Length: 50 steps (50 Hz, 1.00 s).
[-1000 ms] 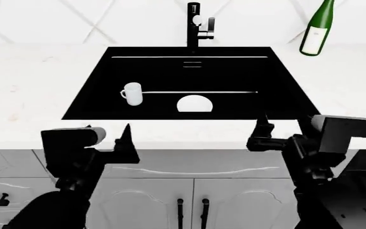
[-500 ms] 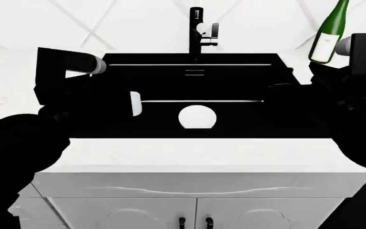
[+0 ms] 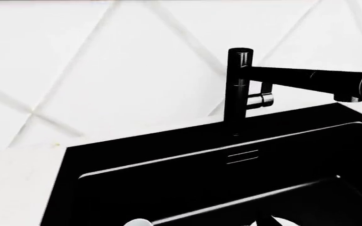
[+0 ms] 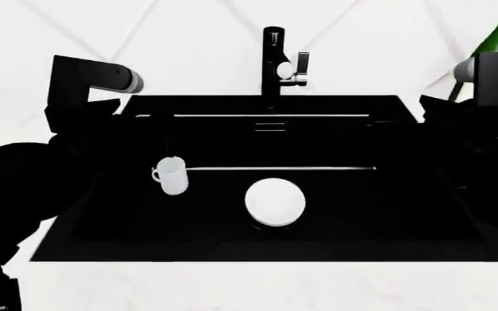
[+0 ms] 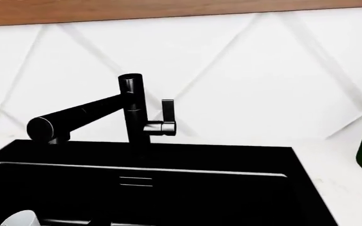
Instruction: Pick the cup and bowl from the sink and place them on the counter for drying.
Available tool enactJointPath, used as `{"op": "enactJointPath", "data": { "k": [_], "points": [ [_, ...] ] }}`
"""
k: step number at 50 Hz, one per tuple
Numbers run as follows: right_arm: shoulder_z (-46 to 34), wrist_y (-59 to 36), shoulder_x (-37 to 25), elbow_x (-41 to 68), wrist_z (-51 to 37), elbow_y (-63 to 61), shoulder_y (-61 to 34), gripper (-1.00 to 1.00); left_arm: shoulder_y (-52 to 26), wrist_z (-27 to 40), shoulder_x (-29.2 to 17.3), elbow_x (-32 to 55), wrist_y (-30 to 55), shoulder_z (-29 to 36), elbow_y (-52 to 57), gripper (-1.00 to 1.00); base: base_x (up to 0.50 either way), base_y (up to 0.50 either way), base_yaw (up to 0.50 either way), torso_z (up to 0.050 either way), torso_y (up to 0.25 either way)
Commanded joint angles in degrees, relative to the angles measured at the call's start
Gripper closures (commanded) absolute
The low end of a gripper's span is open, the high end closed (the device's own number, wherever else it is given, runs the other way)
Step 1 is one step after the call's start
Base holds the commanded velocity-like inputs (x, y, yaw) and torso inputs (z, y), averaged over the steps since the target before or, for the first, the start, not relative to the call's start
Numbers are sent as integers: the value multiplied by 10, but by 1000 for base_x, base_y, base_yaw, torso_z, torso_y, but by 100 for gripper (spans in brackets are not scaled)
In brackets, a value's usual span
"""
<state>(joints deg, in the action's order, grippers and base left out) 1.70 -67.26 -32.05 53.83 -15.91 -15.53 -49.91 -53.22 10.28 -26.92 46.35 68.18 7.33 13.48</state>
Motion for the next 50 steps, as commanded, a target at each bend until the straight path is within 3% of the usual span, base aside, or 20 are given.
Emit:
{"op": "enactJointPath", "data": {
  "k": [1, 17, 24, 50],
  "points": [
    [-2, 1, -3, 2, -1, -1, 9, -100, 4, 5, 0, 9, 14, 2, -1, -100, 457, 0, 0, 0, 0],
    [-5, -8, -11, 8, -4, -3, 3, -100, 0, -8, -16, 7, 6, 7, -15, -100, 400, 0, 0, 0, 1],
    [-6, -2, -10, 10, 0, -3, 10, -100, -5, -1, -1, -1, 1, 19, -28, -100, 327, 0, 0, 0, 1],
    [-9, 24, -12, 3, 10, 8, 35, -100, -3, 3, -2, -5, 9, 39, -51, -100, 154, 0, 0, 0, 0]
  ]
}}
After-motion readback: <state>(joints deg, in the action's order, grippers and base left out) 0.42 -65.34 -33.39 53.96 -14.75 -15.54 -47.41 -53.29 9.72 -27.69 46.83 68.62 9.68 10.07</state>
